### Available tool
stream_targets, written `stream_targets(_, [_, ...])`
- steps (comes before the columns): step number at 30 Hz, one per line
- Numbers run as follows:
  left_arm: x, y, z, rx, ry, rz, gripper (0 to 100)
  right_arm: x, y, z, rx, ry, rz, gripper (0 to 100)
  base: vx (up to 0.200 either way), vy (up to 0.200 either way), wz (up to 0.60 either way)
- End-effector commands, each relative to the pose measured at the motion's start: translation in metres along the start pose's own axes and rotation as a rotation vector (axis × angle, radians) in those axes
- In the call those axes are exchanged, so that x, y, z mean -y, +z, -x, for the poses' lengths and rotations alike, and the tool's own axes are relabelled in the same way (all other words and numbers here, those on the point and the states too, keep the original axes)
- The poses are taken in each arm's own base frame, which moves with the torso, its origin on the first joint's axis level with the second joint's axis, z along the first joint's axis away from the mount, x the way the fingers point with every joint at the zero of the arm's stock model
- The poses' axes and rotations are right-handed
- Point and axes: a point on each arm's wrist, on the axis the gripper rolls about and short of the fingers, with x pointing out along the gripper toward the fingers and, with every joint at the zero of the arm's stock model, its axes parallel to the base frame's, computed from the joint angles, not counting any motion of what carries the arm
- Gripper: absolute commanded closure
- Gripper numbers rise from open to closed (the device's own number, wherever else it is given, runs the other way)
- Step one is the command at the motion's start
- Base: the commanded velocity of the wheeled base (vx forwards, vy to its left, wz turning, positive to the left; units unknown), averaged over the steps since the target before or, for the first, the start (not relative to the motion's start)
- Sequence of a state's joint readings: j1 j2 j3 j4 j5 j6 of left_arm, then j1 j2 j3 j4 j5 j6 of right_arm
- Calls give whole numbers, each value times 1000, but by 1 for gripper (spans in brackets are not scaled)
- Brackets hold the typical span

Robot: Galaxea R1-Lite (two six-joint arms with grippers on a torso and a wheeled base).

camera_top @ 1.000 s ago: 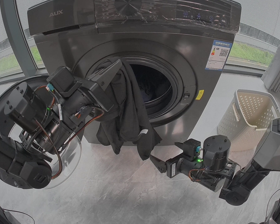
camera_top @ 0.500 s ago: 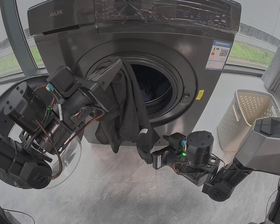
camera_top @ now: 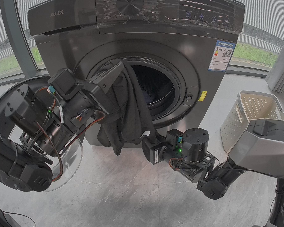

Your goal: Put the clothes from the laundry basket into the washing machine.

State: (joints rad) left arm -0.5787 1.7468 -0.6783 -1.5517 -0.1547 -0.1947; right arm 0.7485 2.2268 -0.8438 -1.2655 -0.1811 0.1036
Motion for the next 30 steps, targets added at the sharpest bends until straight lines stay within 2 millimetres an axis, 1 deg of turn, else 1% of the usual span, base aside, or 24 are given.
stream_targets(1, [-7,-5,2,-21,19,-6,100,2,19,18,31,3,-2,100,0,0,0])
stream_targets(2, [-11,-10,2,-36,30,-10,100,3,32,32,50,5,-4,100,0,0,0])
stream_targets(5, [-15,-15,3,-52,42,-9,100,7,51,57,85,6,-10,100,0,0,0])
stream_targets(8, [-17,-19,3,-63,46,-5,100,19,66,83,110,-14,-8,100,0,0,0])
stream_targets(10, [-18,-19,4,-65,54,-5,100,24,72,91,125,-21,1,100,0,0,0])
stream_targets(11, [-22,-21,6,-76,66,-10,100,33,82,104,155,-33,15,100,0,0,0])
stream_targets(12, [-25,-24,7,-89,72,-11,100,36,88,109,179,-28,12,100,0,0,0])
stream_targets(13, [-26,-25,7,-90,75,-12,100,38,90,111,183,-27,12,100,0,0,0])
stream_targets(14, [-30,-28,9,-102,88,-14,100,41,95,119,201,-10,15,100,0,0,0])
stream_targets(17, [-36,-32,13,-122,109,-18,100,44,104,137,249,30,18,100,0,0,0])
stream_targets(19, [-39,-34,15,-132,120,-19,100,44,104,146,259,60,21,100,0,0,0])
stream_targets(20, [-42,-35,16,-138,130,-21,100,44,99,156,255,98,24,100,0,0,0])
stream_targets(22, [-45,-39,18,-153,141,-19,100,44,96,164,258,142,25,100,0,0,0])
stream_targets(24, [-47,-42,19,-166,147,-20,100,44,95,165,265,158,34,100,0,0,0])
stream_targets(28, [-45,-51,27,-212,152,-9,100,43,107,163,323,168,28,100,0,0,0])
stream_targets(30, [-45,-52,27,-216,153,-8,100,43,108,163,325,166,28,100,0,0,0])
